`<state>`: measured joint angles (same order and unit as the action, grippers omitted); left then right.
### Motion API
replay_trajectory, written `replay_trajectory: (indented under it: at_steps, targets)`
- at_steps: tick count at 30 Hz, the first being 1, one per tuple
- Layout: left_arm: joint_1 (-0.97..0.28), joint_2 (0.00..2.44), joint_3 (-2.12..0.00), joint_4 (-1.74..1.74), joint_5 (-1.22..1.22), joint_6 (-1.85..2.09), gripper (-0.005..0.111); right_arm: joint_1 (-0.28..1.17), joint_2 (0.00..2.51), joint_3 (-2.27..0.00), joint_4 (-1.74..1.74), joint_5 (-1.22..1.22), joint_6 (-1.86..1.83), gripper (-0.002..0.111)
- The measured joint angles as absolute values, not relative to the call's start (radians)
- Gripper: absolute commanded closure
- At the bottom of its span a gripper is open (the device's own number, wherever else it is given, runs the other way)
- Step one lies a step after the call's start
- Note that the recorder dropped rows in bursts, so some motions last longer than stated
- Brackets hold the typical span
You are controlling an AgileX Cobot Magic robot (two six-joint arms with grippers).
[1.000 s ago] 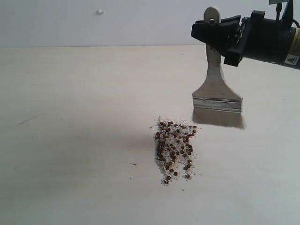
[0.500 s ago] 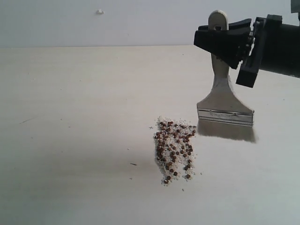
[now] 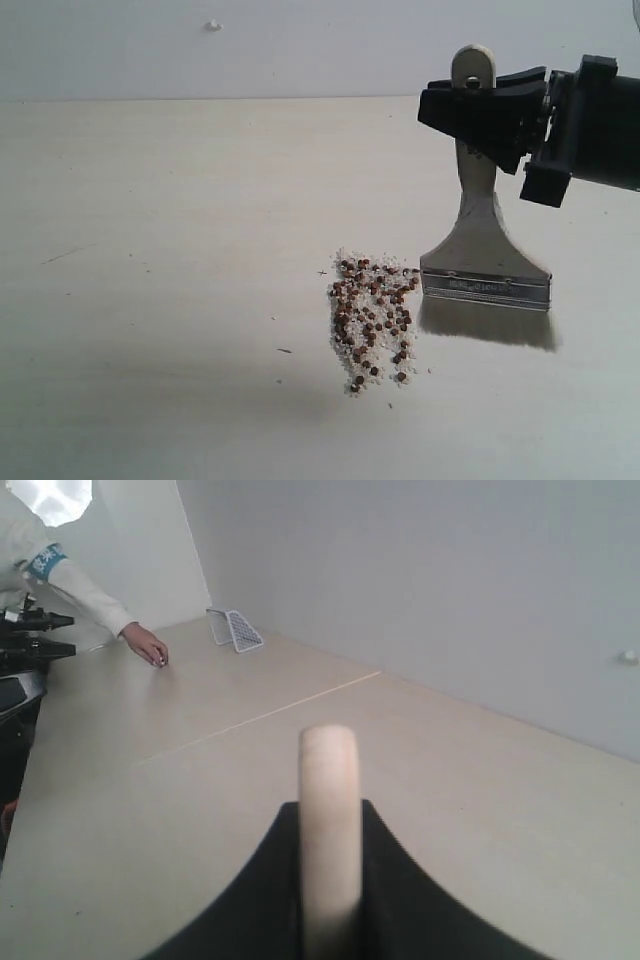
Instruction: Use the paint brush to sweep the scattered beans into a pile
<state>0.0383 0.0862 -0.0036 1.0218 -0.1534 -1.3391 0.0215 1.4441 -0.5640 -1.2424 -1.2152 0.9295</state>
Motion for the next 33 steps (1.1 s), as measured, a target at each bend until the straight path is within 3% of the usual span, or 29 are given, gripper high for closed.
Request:
replay_trajectory:
  at_steps: [8, 14, 21, 33]
  targets:
    - [0.038, 0.086, -0.004, 1.022, -0.153, -1.339, 0.107, 0.202, 1.568, -0.566, -1.172, -1.215, 0.759, 0.108]
    - [0.038, 0.086, -0.004, 1.022, -0.153, -1.339, 0.107, 0.206, 1.577, -0.584, -1.313, -1.215, 0.886, 0.108]
    - [0.038, 0.086, -0.004, 1.022, -0.153, -1.339, 0.107, 0.243, 1.738, -0.589, -1.226, -1.215, 0.722, 0.108]
    - [0.038, 0.086, -0.004, 1.022, -0.153, -1.339, 0.107, 0.243, 1.772, -0.622, -1.192, -1.213, 0.691, 0.108]
